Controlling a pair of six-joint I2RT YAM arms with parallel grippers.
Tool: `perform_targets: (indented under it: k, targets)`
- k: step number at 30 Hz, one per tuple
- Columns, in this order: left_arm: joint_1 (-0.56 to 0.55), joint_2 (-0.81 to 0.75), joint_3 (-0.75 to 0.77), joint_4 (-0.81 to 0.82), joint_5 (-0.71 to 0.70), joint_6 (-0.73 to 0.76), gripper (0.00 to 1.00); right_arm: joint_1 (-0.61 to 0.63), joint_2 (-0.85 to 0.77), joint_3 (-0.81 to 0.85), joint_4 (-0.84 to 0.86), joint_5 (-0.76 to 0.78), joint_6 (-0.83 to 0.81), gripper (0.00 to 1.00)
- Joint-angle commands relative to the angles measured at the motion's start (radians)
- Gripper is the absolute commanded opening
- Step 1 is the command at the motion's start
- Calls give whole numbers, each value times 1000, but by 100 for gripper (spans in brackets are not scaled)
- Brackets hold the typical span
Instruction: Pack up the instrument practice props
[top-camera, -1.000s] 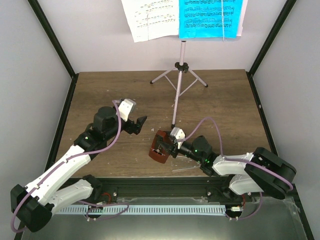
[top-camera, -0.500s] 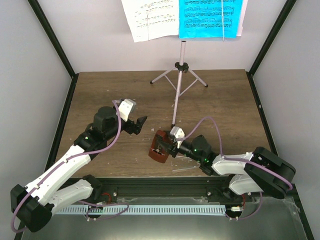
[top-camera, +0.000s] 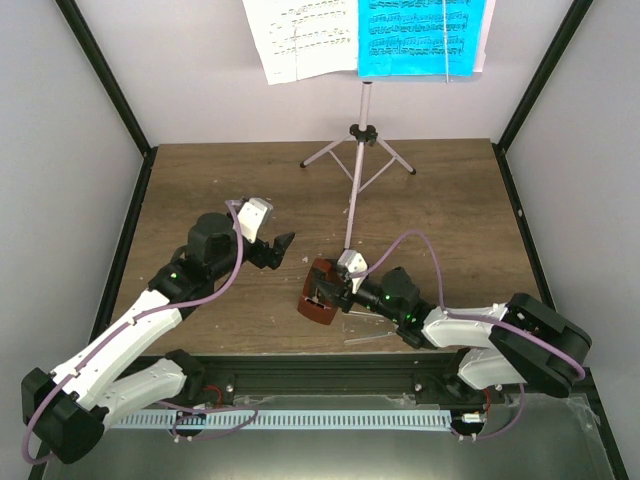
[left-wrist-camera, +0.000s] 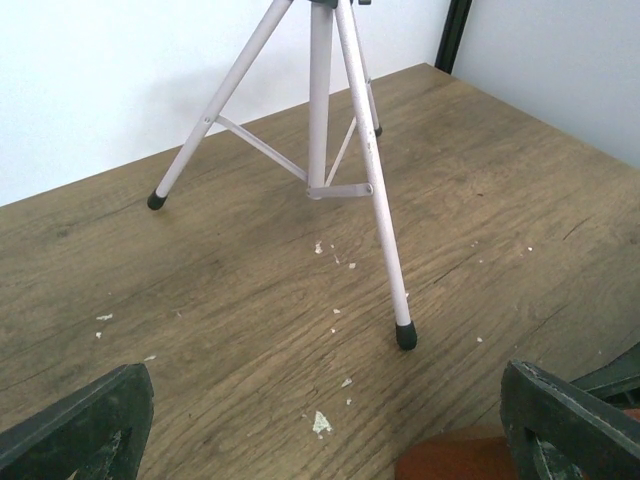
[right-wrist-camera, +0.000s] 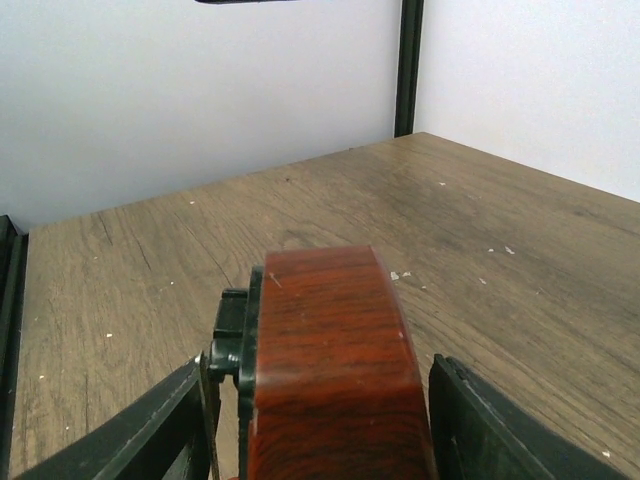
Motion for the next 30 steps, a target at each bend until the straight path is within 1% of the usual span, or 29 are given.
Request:
perform_targets:
  k: [1,3,4,6,9,12,17,20,27,30]
  targets:
    - [4,4,-1,12,11,-10,96,-5,0,-1,54,6,13,59]
    - [4,6,-1,12,29,-9,96,-7,-4,-11,70,0,20,59]
    - [2,8,-1,13,63,-4,96,-7,-5,-14,76,-4,23,59]
    - [-3,17,-2,23,206,12,95,-7,-6,-18,85,-20,24,59]
    - [-30,64,14,28,407,-7,94,-8,-6,-28,108,-38,24,58]
    - [-58,132,45,12,489,-38,88,-10,2,-31,115,-38,24,56]
    - [-60,197,74,-23,490,-50,77,-12,6,-35,122,-45,27,54]
    - [-60,205,69,-17,485,-59,72,-14,14,-36,128,-46,25,53]
    - [-59,222,71,-19,489,-56,55,-18,33,-36,148,-52,26,51]
    - [-60,228,71,-22,490,-54,51,-21,37,-34,148,-51,27,50]
